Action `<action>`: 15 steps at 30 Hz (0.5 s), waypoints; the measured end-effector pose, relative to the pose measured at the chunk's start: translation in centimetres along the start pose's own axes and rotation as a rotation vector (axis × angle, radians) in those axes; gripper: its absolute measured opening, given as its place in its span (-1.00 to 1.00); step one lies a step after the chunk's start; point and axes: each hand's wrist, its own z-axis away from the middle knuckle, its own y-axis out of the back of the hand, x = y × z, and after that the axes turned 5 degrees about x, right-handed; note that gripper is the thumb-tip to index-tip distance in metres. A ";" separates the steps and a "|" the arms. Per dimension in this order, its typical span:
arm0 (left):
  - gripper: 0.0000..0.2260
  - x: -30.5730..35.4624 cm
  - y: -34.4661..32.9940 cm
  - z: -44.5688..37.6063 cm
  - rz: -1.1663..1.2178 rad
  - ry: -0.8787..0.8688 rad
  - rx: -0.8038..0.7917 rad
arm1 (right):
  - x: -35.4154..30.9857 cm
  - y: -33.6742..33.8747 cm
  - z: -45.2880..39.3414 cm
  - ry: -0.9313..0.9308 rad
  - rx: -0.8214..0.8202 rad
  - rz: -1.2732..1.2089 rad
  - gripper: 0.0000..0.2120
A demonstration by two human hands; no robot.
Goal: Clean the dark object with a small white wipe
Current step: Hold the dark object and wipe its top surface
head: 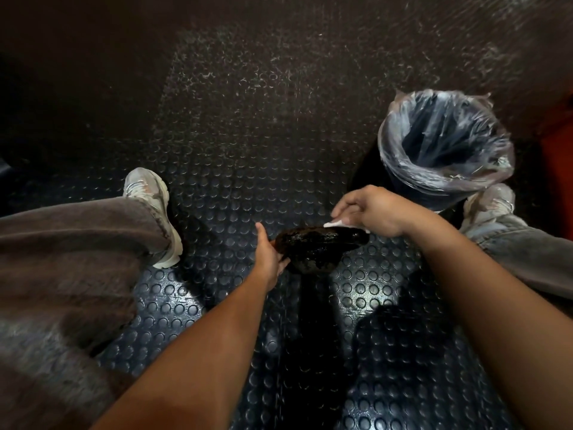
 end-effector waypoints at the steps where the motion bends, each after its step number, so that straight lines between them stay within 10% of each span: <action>1: -0.14 0.0 0.0 0.2 -0.008 -0.004 -0.005 | 0.6 0.1 0.7 -0.004 0.040 0.014 -0.87; 15: -0.12 -0.2 0.1 -0.2 -0.007 -0.009 -0.008 | -1.2 -0.3 -0.3 -0.004 -0.019 -0.016 -0.88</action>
